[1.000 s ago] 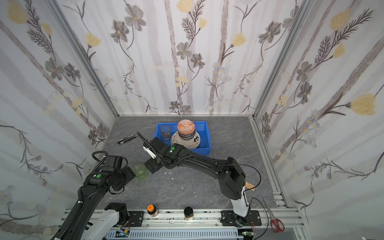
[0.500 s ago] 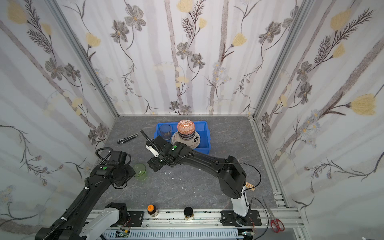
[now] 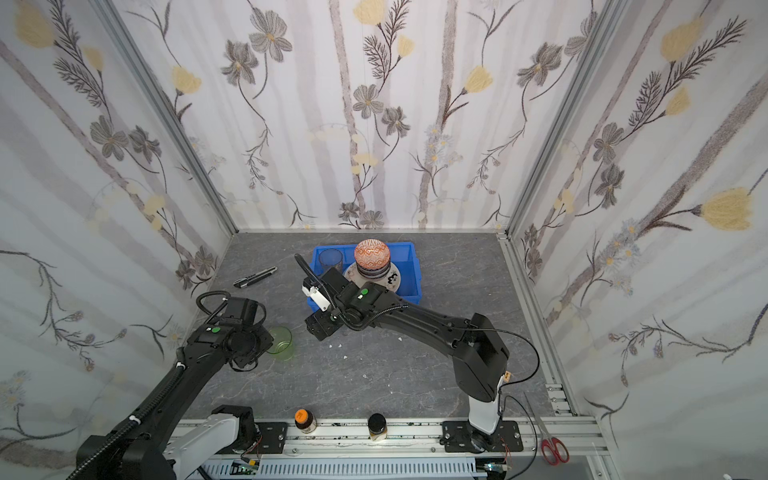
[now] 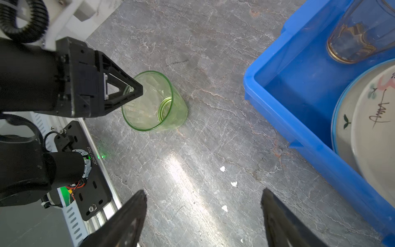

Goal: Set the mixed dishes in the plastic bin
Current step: 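Grip and lift the green glass with the left gripper while the right withdraws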

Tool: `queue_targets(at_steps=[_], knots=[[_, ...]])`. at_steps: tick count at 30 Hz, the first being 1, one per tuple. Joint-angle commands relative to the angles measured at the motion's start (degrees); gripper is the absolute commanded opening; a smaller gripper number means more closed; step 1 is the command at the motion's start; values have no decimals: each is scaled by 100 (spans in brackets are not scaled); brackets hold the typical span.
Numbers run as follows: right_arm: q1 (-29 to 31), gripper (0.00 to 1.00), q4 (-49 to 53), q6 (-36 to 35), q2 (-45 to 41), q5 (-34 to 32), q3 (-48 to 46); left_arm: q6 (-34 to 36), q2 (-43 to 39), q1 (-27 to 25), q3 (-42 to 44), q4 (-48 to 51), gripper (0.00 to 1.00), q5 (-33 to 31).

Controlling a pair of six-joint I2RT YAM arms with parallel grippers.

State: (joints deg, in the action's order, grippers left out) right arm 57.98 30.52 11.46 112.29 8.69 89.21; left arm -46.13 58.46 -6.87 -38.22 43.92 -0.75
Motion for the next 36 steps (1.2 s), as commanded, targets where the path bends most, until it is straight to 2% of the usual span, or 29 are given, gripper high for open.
queue_targets(at_steps=[1,14,20,28,32,36], knots=[[-66,85,-502,-31,-292,135,-273,-80,49,-32,37,-182,28,-15],[-330,89,-1361,191,-1610,-5,-1835,143,249,-77,-41,-292,14,-65],[-429,92,-1932,391,-2341,-9,-2705,279,246,-77,-114,-296,0,-53],[-513,96,-2347,554,-3166,-347,-3699,331,122,-217,-559,-184,0,35],[-574,99,-2424,605,-3567,-744,-4119,348,256,-412,-1106,100,0,-176],[-680,99,-2364,712,-3758,-796,-4317,434,538,-586,-1723,335,0,-352]])
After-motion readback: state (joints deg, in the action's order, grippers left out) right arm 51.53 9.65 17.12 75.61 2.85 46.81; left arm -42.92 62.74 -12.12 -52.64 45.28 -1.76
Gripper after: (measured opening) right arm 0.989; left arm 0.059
